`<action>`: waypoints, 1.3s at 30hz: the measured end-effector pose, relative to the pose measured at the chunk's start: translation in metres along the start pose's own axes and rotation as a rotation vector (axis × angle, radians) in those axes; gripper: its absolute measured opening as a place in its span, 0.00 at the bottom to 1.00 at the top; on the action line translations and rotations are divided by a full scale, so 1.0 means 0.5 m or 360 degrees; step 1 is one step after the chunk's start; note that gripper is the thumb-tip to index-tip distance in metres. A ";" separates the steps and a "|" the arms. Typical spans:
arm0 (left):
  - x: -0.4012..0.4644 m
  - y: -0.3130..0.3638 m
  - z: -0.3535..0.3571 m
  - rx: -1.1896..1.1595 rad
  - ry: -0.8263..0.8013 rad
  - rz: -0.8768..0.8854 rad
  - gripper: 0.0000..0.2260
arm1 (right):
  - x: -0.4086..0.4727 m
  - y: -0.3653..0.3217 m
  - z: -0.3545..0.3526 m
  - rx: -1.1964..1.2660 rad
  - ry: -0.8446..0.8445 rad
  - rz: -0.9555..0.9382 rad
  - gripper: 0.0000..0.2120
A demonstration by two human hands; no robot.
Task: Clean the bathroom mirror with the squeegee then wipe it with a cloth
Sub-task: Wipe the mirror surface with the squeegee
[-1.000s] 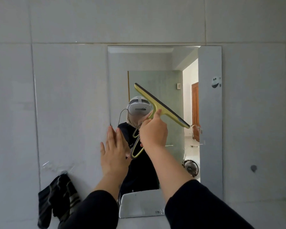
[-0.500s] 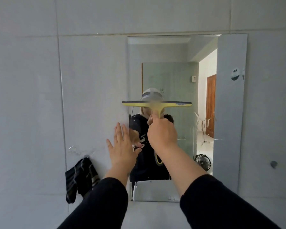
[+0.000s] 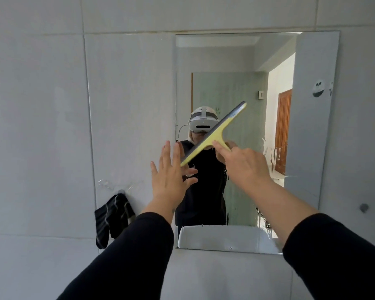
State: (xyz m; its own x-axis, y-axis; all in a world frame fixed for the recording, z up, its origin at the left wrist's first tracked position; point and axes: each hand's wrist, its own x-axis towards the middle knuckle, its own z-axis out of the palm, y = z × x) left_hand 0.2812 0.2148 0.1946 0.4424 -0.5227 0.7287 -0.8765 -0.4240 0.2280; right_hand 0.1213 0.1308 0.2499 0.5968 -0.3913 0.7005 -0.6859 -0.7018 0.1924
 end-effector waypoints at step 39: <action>0.012 0.137 0.079 0.0434 0.0035 0.0105 0.47 | -0.091 0.255 0.035 -0.0054 -0.0007 0.0268 0.33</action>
State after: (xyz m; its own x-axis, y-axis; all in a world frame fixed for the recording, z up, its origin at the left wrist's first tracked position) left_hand 0.2311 0.1533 0.1889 0.3791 -0.5412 0.7506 -0.8185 -0.5745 -0.0008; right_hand 0.0140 0.0483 0.2306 0.4741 -0.5041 0.7219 -0.7900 -0.6055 0.0960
